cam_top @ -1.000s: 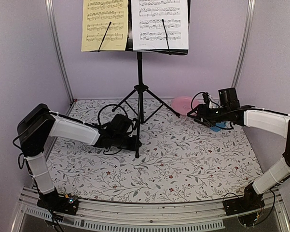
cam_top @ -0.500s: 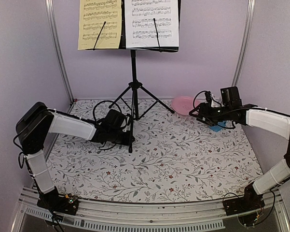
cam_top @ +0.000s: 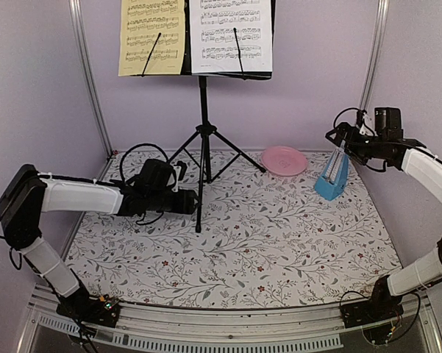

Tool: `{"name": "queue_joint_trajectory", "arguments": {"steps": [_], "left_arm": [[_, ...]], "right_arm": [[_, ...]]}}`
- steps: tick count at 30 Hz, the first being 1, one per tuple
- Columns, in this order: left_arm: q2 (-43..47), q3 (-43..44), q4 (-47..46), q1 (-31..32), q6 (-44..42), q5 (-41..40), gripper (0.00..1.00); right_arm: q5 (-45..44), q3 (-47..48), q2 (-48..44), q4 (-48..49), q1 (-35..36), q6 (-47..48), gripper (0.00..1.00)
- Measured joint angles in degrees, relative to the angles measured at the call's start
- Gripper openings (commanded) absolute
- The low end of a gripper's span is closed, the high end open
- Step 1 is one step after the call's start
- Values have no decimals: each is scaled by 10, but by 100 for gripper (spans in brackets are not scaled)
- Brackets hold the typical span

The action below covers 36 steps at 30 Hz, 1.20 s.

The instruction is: Set up the instrument practice props

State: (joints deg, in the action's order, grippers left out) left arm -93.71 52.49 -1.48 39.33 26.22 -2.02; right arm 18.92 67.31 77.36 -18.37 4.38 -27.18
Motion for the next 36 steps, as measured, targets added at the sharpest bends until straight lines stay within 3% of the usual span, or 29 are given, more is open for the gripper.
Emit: {"name": "queue_joint_trajectory", "arguments": {"steps": [10,12,22,29,36], "left_arm": [[136,-49,18,6,25,-26,77],[157,-58,29,7,30,-36,81],[228,-72,68,8,42,-84,83],[240,-72,75,8,42,-103,83],[246,-72,85,8,42,-112,83]], "right_arm": [[-207,148,104,-102,-3,-38,99],[-230,169,132,-115,-3,-49,99],[-292,218,228,-153,-3,-86,99],[-346,267,289,-174,26,-106,100],[-419,301,327,-220,57,-144,95]]}}
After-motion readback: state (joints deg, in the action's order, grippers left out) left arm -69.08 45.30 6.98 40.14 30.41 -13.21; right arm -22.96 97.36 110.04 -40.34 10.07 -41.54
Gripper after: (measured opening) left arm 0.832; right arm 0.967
